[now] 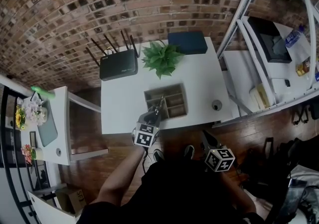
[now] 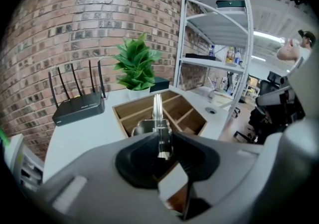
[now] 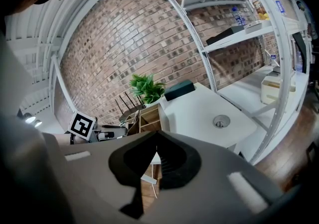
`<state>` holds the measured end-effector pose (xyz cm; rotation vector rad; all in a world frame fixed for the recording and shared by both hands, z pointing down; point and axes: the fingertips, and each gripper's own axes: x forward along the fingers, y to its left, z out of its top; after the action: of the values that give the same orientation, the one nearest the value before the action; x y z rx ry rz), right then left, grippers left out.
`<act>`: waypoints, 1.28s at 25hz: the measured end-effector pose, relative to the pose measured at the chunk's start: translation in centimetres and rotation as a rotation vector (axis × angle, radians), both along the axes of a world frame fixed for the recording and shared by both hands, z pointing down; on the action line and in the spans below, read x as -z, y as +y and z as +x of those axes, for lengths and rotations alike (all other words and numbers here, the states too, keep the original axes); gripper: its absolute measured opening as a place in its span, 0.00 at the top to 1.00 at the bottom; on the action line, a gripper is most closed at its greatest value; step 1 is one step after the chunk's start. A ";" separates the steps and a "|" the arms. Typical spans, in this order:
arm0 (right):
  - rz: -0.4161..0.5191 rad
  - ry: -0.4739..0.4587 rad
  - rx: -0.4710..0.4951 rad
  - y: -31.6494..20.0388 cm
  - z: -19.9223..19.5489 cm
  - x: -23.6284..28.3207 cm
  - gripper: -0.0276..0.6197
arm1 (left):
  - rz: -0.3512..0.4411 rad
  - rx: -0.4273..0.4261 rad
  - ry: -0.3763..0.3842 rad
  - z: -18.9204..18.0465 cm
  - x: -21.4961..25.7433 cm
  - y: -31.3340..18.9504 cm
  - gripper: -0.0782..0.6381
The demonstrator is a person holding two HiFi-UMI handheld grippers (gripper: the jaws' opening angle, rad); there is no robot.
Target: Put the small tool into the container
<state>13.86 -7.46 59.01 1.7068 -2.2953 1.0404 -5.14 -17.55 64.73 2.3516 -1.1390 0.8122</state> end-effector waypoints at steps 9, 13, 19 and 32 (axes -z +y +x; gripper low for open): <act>0.015 0.004 0.016 -0.7 -1.0 0.4 0.94 | 0.020 0.062 0.088 -1.2 2.3 1.2 0.69; 0.016 0.007 0.044 -0.7 -2.3 0.4 0.94 | 0.007 0.076 0.188 -1.4 4.2 3.7 0.69; 0.008 0.036 0.095 -0.5 -5.1 0.5 0.94 | -0.023 0.098 0.320 -2.5 5.9 7.5 0.72; 0.001 0.144 0.077 3.0 -7.1 1.0 0.94 | -0.109 0.001 0.415 -2.2 4.2 14.3 0.84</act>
<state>6.77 -4.51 58.04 1.6219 -2.2521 0.8726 -7.37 -3.28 60.54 2.2830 -0.8953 0.3483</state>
